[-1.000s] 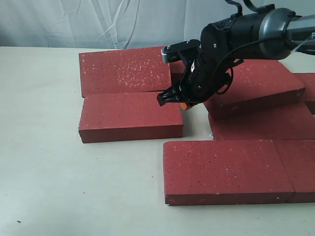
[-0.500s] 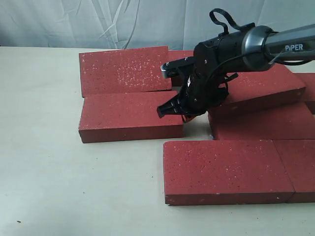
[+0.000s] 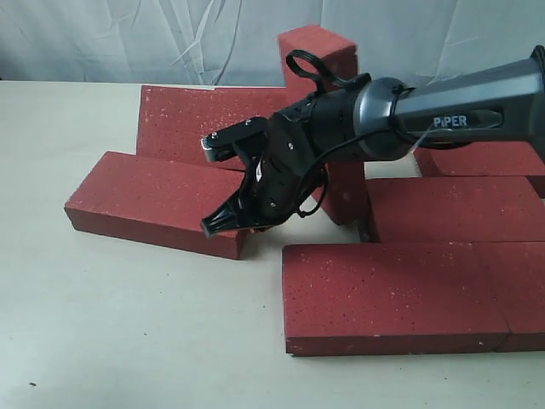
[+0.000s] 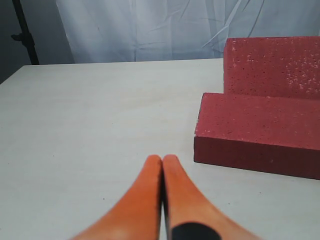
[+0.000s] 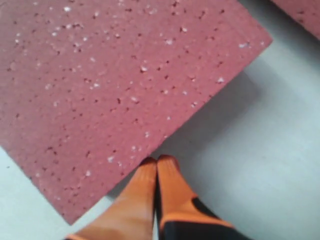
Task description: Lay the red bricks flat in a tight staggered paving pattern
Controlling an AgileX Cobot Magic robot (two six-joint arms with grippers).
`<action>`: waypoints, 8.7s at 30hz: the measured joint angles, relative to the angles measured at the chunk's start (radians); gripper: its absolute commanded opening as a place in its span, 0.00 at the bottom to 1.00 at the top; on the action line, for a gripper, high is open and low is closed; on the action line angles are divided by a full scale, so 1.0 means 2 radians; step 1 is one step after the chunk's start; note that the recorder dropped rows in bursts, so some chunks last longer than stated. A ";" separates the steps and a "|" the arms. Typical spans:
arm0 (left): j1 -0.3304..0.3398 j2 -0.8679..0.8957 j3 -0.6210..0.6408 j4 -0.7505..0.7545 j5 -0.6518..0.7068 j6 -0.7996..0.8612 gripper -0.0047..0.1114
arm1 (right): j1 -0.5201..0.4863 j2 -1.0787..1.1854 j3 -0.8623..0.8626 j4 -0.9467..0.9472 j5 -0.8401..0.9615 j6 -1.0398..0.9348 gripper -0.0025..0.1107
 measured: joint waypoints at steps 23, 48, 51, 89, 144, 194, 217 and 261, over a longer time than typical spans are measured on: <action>0.000 0.000 0.000 0.000 0.000 0.000 0.04 | 0.011 -0.097 0.000 0.062 0.000 0.000 0.02; 0.000 0.000 0.000 0.000 0.000 0.000 0.04 | 0.013 -0.244 0.000 0.091 0.146 0.000 0.02; 0.000 0.000 0.000 0.000 0.000 0.000 0.04 | 0.013 -0.254 0.002 0.091 0.169 0.000 0.02; 0.000 0.000 0.000 0.000 0.000 0.000 0.04 | -0.060 -0.362 0.090 0.040 0.185 0.033 0.02; 0.000 0.229 -0.167 -0.005 -0.066 0.000 0.04 | -0.174 -0.383 0.170 0.047 0.062 -0.030 0.02; 0.000 0.252 -0.153 -0.004 -0.134 0.000 0.04 | -0.080 -0.177 0.088 0.155 -0.105 -0.064 0.02; -0.121 0.253 -0.153 0.075 -0.044 0.000 0.04 | -0.080 -0.264 0.088 0.109 0.120 -0.055 0.02; -0.253 0.823 -0.481 -0.284 0.047 0.264 0.04 | -0.188 -0.216 0.088 0.202 0.077 -0.053 0.02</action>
